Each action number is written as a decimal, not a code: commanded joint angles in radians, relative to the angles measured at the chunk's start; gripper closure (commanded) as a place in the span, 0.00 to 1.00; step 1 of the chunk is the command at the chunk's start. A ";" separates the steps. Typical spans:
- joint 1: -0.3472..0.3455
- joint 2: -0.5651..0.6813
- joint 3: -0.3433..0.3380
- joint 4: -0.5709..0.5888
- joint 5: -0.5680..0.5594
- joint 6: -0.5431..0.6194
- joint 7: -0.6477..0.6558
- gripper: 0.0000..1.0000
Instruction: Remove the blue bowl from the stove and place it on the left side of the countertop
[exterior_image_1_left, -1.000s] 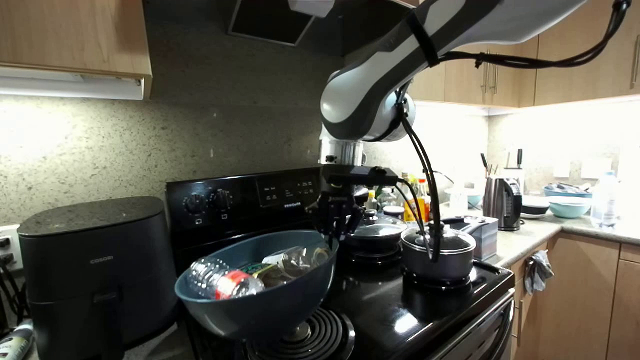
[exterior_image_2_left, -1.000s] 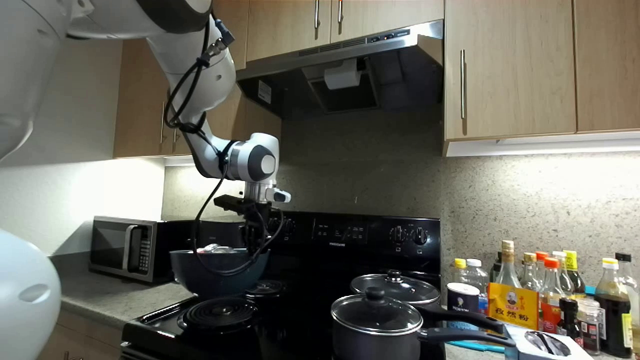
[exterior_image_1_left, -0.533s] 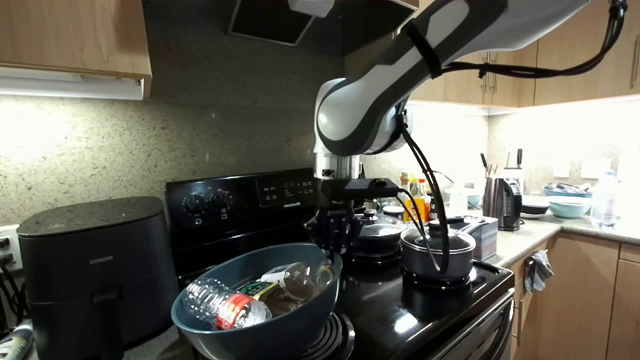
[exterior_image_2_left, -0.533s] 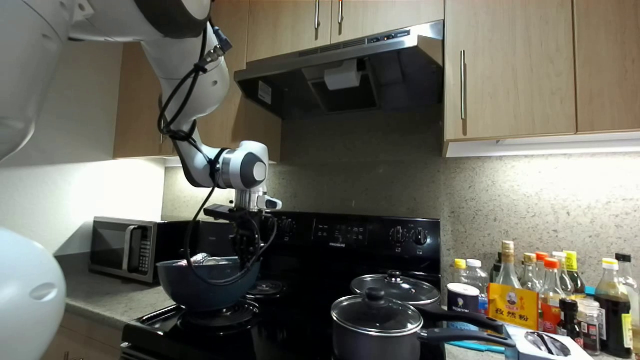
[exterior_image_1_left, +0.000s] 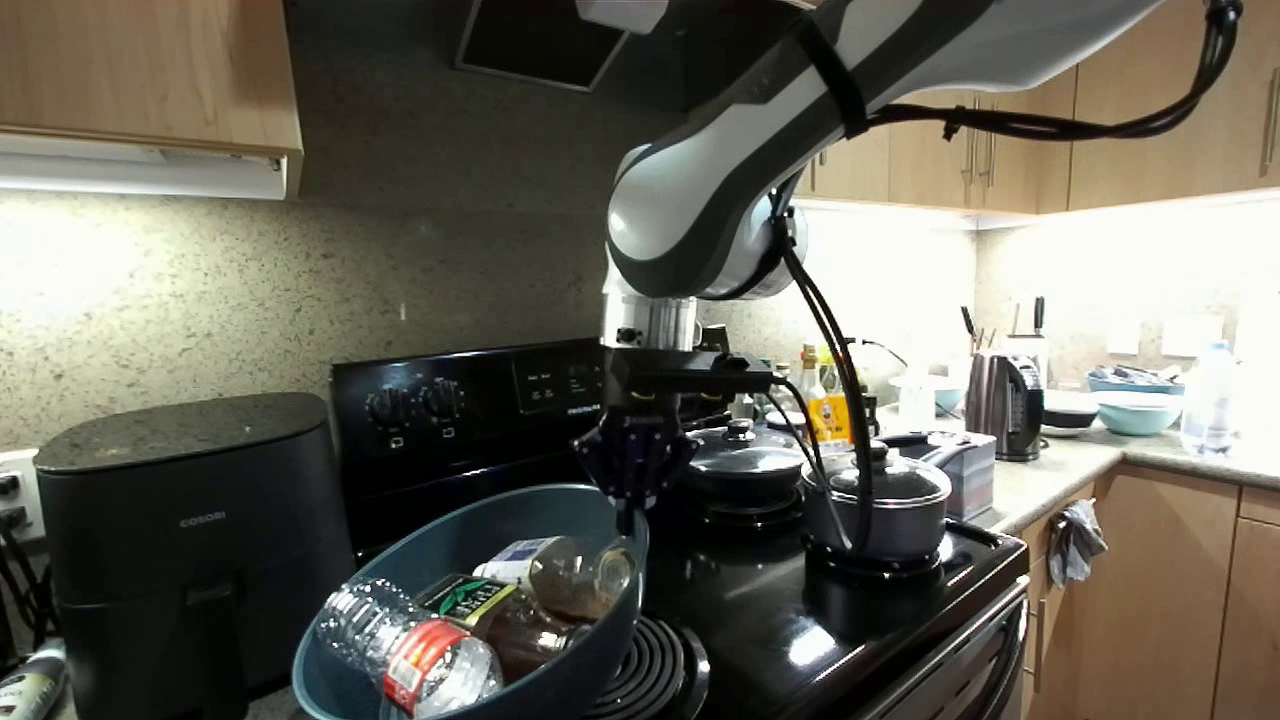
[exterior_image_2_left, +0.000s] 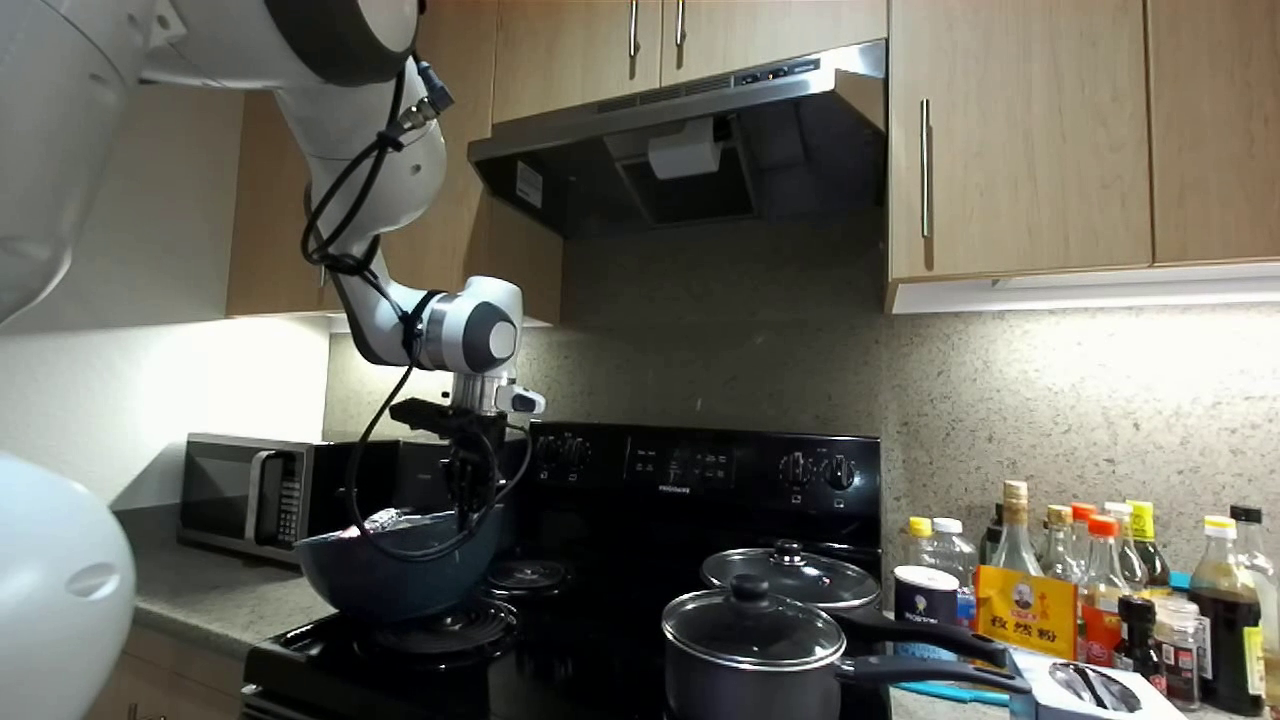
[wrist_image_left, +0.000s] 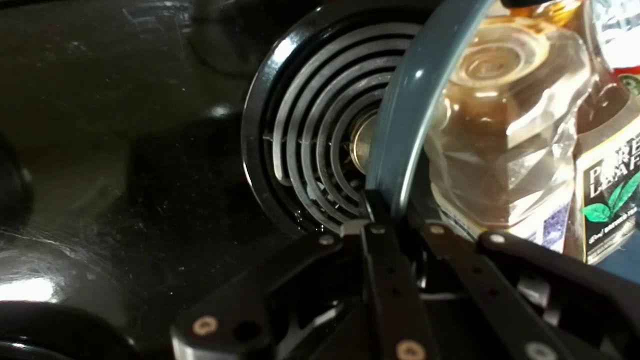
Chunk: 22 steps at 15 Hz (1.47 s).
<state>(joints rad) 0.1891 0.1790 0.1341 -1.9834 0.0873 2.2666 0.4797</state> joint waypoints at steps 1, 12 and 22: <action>-0.002 -0.012 0.004 0.009 0.049 0.014 -0.015 0.98; 0.039 0.100 -0.067 0.019 -0.171 0.104 0.188 0.98; 0.047 0.064 -0.031 0.052 -0.109 0.056 0.164 0.98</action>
<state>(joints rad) 0.2520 0.2688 0.0556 -1.9348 -0.1147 2.3502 0.7239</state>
